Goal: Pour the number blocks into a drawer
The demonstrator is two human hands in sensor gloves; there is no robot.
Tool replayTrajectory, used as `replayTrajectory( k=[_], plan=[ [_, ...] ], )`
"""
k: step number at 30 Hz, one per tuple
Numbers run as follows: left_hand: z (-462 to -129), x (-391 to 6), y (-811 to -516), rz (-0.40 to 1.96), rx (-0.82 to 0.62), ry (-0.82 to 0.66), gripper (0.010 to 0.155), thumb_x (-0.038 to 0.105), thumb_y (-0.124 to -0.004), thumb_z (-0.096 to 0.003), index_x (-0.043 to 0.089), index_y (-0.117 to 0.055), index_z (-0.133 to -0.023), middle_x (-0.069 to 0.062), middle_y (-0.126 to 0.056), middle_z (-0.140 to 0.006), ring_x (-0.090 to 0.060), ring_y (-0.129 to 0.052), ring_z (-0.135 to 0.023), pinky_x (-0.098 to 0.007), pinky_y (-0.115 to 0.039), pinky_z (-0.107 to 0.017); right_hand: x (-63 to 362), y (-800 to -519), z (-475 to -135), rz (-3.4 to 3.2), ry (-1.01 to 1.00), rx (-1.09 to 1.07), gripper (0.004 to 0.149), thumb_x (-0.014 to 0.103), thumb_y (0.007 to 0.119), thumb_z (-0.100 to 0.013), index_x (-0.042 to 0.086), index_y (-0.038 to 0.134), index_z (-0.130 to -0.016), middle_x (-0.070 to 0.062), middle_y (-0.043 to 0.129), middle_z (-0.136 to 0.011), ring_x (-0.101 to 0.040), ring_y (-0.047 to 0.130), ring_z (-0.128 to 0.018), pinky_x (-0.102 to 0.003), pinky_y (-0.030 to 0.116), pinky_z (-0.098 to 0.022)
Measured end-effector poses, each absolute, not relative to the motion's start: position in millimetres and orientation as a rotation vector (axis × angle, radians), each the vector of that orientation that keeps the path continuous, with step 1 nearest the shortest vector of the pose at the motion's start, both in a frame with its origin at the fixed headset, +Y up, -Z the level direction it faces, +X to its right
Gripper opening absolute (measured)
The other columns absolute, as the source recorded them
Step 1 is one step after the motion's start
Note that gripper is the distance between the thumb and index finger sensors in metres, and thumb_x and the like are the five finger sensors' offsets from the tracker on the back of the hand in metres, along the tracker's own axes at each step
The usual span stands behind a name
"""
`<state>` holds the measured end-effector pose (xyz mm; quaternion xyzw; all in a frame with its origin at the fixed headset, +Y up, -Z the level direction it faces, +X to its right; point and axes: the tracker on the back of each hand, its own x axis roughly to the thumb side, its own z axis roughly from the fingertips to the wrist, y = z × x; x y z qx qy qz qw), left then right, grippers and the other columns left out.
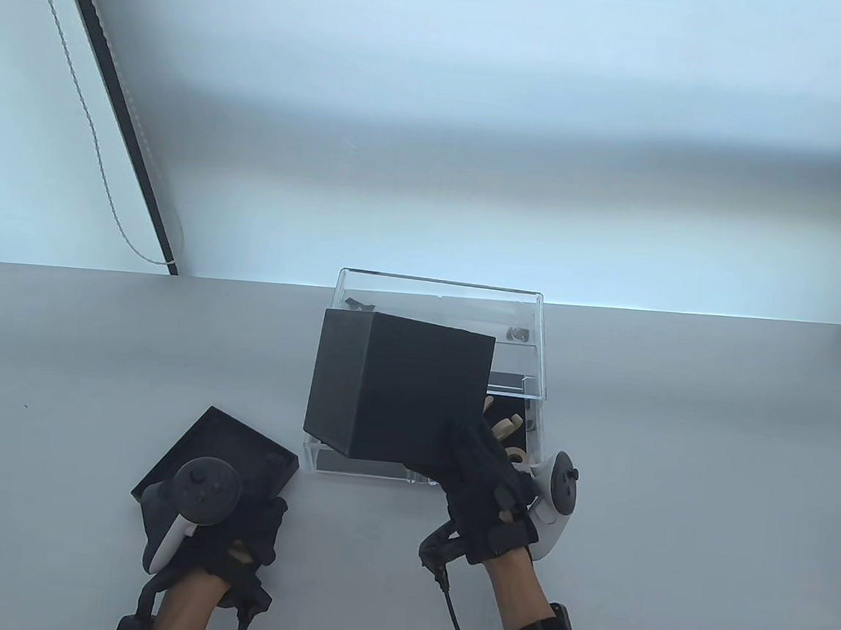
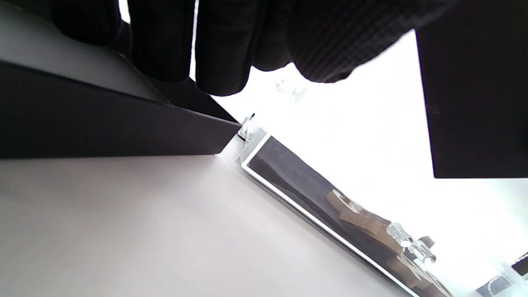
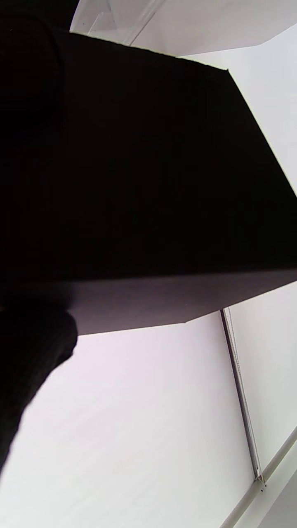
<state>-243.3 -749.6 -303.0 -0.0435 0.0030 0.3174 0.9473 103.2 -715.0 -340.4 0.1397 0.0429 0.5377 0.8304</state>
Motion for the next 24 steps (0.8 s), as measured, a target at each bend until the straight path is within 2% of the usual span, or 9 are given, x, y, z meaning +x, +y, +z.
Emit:
replayTrajectory(
  k=[8,12,16,24],
  plan=[
    [-303,-243,-750,0.641,-0.091,0.006,0.064,0.043,-0.073,-0.0463,0.023,-0.054,-0.105,-0.012,-0.071,-0.111,-0.043,-0.066,-0.100,-0.068,-0.053,-0.070,141,-679,-307,1.467,0.007,0.464,0.041,0.042,0.080,-0.045,0.013,0.079,-0.073,-0.010,0.095,-0.064,-0.036,0.088,-0.067,-0.076,0.069,-0.053],
    [-303,-243,-750,0.637,-0.095,0.008,0.064,0.043,-0.073,-0.0464,0.023,-0.054,-0.105,-0.012,-0.071,-0.111,-0.043,-0.066,-0.100,-0.068,-0.053,-0.070,157,-676,-290,1.586,-0.027,0.545,0.041,0.041,0.082,-0.043,0.012,0.081,-0.073,-0.011,0.095,-0.062,-0.036,0.089,-0.066,-0.077,0.069,-0.052],
    [-303,-242,-751,0.624,-0.101,0.010,0.065,0.043,-0.073,-0.0464,0.023,-0.054,-0.105,-0.012,-0.071,-0.111,-0.043,-0.066,-0.100,-0.068,-0.053,-0.070,169,-684,-277,1.670,-0.093,0.600,0.041,0.040,0.084,-0.041,0.011,0.084,-0.070,-0.013,0.097,-0.059,-0.038,0.091,-0.062,-0.079,0.070,-0.048],
    [-303,-242,-753,0.604,-0.110,0.017,0.065,0.043,-0.073,-0.0463,0.023,-0.054,-0.105,-0.012,-0.070,-0.111,-0.043,-0.065,-0.101,-0.068,-0.052,-0.070,165,-678,-264,1.870,-0.142,0.754,0.041,0.039,0.086,-0.040,0.010,0.086,-0.069,-0.013,0.099,-0.058,-0.039,0.092,-0.061,-0.079,0.071,-0.046]
  ],
)
